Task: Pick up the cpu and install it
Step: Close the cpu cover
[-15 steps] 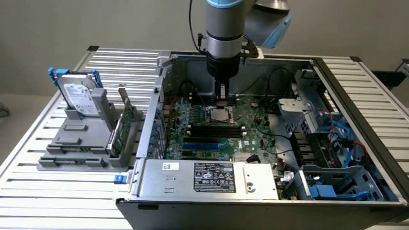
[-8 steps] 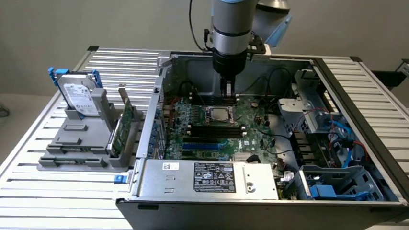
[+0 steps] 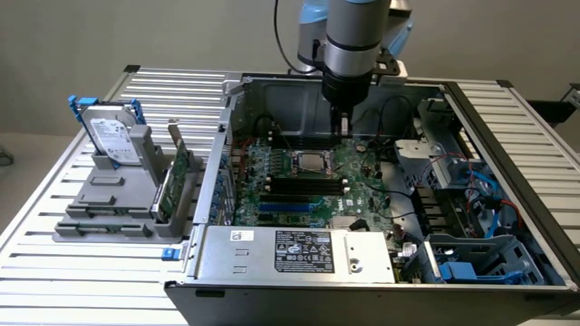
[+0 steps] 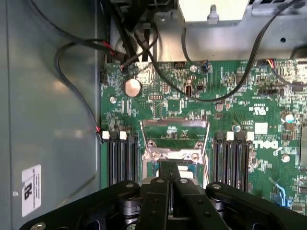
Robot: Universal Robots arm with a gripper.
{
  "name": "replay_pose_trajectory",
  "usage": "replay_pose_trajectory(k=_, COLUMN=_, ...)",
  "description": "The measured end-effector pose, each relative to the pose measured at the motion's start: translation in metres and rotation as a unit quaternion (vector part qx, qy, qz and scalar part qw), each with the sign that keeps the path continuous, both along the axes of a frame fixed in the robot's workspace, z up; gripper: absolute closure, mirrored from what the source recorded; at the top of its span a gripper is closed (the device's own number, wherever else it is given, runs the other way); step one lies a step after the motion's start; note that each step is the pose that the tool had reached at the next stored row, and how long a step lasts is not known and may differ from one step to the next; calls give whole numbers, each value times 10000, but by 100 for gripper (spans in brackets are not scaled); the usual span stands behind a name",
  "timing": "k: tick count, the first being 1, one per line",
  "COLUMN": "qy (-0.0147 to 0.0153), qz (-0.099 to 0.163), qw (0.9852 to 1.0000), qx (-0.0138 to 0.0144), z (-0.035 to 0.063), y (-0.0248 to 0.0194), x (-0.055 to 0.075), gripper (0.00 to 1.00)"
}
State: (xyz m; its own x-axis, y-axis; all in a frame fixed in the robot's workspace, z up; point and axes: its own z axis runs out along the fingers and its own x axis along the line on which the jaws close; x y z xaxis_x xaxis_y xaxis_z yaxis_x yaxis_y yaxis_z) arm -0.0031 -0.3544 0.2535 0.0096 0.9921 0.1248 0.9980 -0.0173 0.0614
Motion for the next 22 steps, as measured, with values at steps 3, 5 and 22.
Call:
replay_pose_trajectory(k=3, qy=0, qz=0, qw=10000, qx=29, z=20, y=-25, x=135, gripper=89)
replay_pose_trajectory(k=5, qy=1, qz=0, qw=10000, qx=44, z=45, y=-46, x=229, gripper=89)
replay_pose_trajectory(k=22, qy=-3, qz=-1, qw=10000, qx=97, z=46, y=-148, x=605, gripper=89)
